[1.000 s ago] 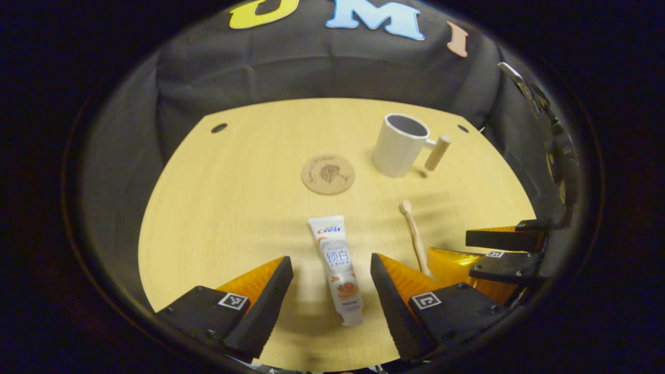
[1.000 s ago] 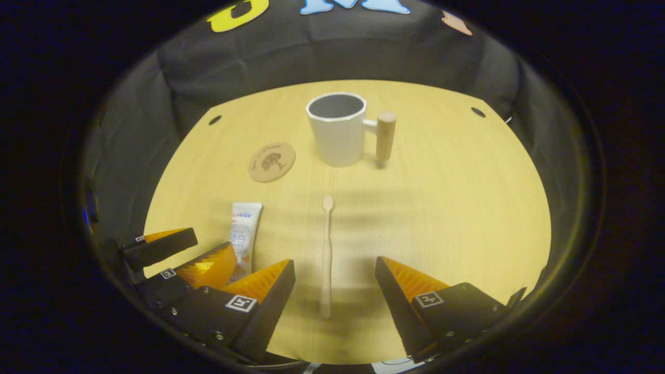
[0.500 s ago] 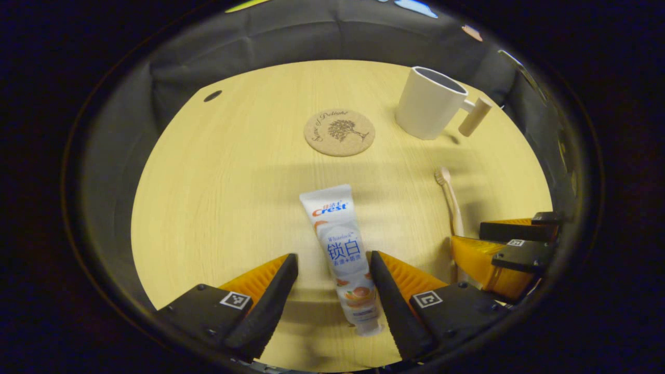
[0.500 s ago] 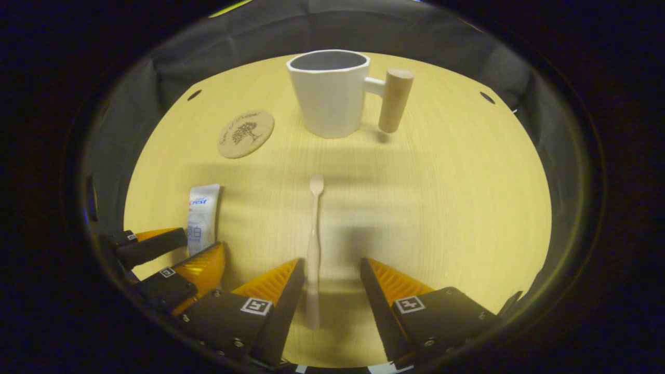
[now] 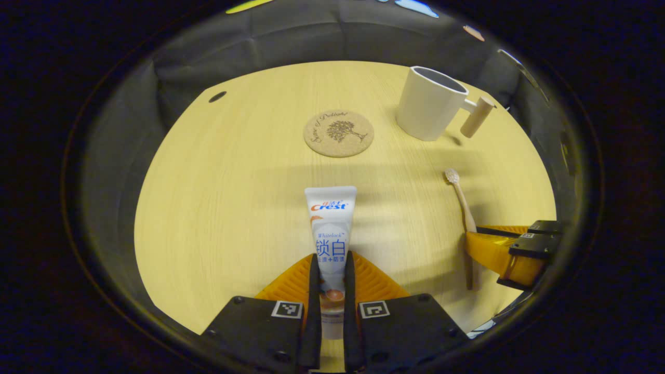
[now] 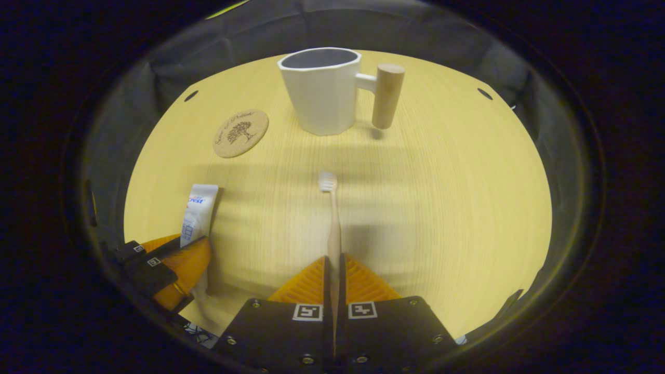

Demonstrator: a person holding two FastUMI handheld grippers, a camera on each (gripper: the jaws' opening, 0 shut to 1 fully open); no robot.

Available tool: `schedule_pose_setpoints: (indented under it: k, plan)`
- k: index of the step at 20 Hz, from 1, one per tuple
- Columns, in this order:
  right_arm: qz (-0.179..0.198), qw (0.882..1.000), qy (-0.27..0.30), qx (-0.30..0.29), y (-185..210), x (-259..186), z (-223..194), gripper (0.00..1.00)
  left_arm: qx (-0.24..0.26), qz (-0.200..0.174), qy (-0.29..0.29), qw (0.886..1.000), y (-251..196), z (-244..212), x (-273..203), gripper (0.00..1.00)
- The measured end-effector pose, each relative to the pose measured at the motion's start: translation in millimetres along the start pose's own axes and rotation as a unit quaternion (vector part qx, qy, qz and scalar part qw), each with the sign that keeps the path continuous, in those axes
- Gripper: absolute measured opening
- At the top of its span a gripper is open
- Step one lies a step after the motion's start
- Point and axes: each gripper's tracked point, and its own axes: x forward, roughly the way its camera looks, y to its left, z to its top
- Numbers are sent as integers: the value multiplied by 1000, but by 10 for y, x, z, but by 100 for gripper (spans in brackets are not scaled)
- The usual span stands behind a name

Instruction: Put the toothbrush and toothpaste on the desktop into the cup, then pick up the cup and place it on the coaster on the desktop.

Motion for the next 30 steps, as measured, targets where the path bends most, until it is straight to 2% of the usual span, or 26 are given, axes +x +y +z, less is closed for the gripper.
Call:
schedule_pose_setpoints:
  k: [2,3,7,13,21,30]
  plan:
    - [12,1000,-1,12,19,-58,-9,4,1,-1,-17,1000,19,24,-37,25]
    - [18,1000,0,17,4,-48,-21,4,-4,1,-12,1000,5,7,-11,16]
    - [32,999,-19,30,-4,-90,35,3,-14,-11,-22,1000,17,13,-45,16]
    - [60,993,-89,46,-5,-556,321,3,-38,-23,-30,999,42,8,-126,15]
    - [99,976,-186,64,64,-1170,1272,3,-36,-25,-53,998,105,119,-358,14]
    - [119,959,-241,94,120,-1172,2329,3,-30,-33,-52,998,138,102,-530,15]
